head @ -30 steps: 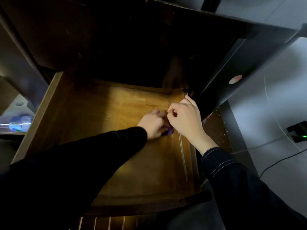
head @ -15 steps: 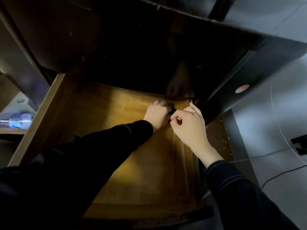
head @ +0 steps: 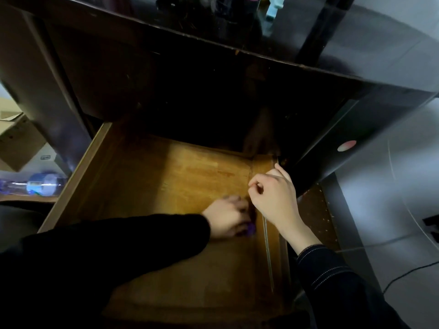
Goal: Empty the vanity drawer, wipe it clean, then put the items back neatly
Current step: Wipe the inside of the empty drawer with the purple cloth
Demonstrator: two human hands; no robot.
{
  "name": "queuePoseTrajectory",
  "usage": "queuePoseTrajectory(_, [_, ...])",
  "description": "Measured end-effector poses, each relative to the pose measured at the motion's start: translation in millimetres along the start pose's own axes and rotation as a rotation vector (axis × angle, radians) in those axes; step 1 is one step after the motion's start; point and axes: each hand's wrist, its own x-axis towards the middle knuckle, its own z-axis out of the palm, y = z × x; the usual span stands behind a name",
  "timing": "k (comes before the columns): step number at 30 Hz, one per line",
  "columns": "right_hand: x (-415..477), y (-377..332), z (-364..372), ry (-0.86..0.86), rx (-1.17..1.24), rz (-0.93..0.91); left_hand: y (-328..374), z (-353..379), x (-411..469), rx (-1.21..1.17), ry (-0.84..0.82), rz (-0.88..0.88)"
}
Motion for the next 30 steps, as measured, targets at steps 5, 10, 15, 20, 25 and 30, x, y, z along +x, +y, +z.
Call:
queuePoseTrajectory(5, [-0.2,2.7,2.4,0.003,0.028,-0.003,-44.8,-7.4,68.8,0.045,0.088,-0.408])
queuePoseTrajectory(10, [0.9,0.0,0.9,0.003,0.019,-0.004,-34.7,5.7,56.1,0.075,0.091,-0.403])
queuePoseTrajectory(15, [-1.2,-4.3,-5.3,-0.038,-0.017,0.000,13.8,1.6,-3.8,0.020,-0.076,-0.152])
queuePoseTrajectory(20, [-3.1,-7.9,-8.9,-0.074,-0.046,0.024,58.0,-9.6,-58.4,-0.073,-0.414,0.218])
queuePoseTrajectory(25, [-4.5,-7.7,-6.9,-0.056,-0.053,0.026,69.8,-24.4,-71.2,-0.147,-0.668,0.201])
queuePoseTrajectory(30, [-4.1,-5.5,-3.6,-0.015,-0.056,0.014,58.5,-45.7,-74.7,-0.147,-0.807,0.169])
